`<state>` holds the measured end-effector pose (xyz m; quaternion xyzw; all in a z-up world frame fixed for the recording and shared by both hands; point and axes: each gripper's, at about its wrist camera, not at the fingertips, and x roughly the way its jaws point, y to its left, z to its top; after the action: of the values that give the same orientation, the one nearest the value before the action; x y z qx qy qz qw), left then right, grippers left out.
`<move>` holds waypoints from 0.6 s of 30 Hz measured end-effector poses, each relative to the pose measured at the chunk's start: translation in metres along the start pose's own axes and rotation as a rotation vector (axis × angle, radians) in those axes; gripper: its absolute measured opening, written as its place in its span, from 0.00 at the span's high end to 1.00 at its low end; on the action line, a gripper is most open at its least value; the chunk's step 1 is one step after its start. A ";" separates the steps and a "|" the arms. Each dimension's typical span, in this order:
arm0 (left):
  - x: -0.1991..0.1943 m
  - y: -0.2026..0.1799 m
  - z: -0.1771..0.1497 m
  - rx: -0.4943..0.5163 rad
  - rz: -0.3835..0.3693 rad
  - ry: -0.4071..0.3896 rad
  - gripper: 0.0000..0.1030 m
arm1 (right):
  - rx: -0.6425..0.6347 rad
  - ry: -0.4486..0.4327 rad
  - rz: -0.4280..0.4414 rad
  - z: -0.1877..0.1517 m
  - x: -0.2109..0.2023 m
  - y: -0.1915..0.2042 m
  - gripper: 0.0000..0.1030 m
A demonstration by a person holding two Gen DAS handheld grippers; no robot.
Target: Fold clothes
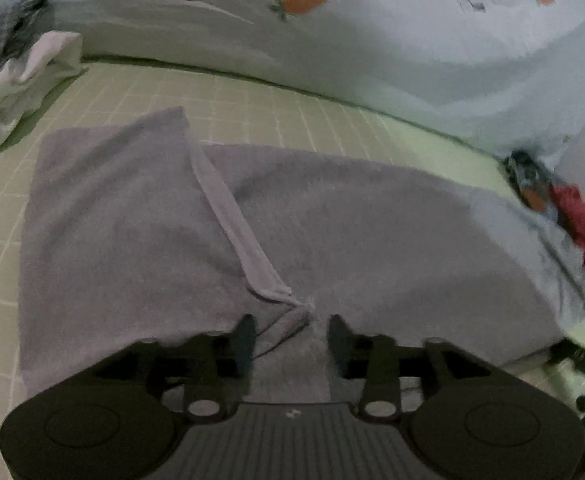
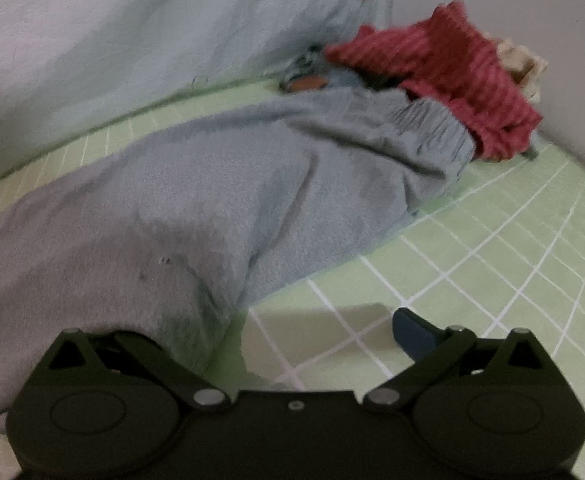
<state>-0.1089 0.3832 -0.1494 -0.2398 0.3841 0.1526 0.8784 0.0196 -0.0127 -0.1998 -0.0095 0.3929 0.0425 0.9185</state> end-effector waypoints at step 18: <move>-0.030 0.090 0.002 -0.269 0.427 -0.041 0.05 | -0.103 0.309 0.816 0.056 0.006 0.180 0.67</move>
<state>-0.1680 0.4577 -0.1537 -0.2645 0.3844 0.3894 0.7941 0.0485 0.1698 -0.1622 0.0943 0.4947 0.4194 0.7553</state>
